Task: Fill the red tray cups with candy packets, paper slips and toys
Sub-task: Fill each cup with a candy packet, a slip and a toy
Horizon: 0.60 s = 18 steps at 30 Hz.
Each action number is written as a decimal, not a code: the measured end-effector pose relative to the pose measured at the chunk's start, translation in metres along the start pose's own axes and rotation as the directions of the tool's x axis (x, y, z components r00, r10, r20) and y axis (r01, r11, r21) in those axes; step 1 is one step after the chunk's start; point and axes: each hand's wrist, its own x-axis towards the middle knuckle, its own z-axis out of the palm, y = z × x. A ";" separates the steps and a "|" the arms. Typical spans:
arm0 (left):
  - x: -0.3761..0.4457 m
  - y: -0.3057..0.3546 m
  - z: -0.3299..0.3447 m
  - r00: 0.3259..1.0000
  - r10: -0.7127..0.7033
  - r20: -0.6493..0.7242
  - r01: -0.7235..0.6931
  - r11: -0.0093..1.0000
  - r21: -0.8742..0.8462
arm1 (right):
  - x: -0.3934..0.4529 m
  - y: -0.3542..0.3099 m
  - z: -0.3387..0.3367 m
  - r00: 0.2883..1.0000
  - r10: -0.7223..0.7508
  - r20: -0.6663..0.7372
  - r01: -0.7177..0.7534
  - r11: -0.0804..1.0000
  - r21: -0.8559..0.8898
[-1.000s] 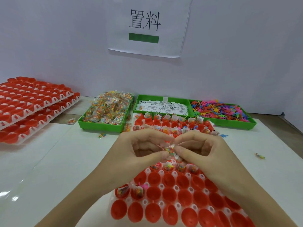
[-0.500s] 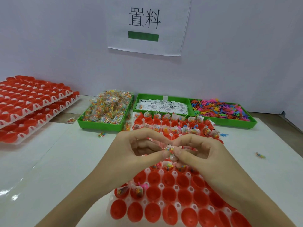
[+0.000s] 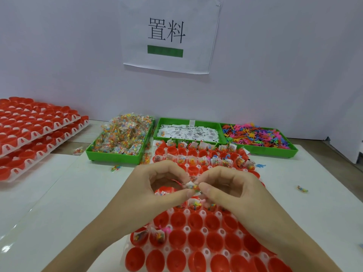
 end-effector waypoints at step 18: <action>0.004 0.001 -0.014 0.999 -0.038 -0.036 0.039 0.999 0.027 | 0.153 0.085 -0.165 0.903 -0.025 -0.429 -0.353 0.527 -0.774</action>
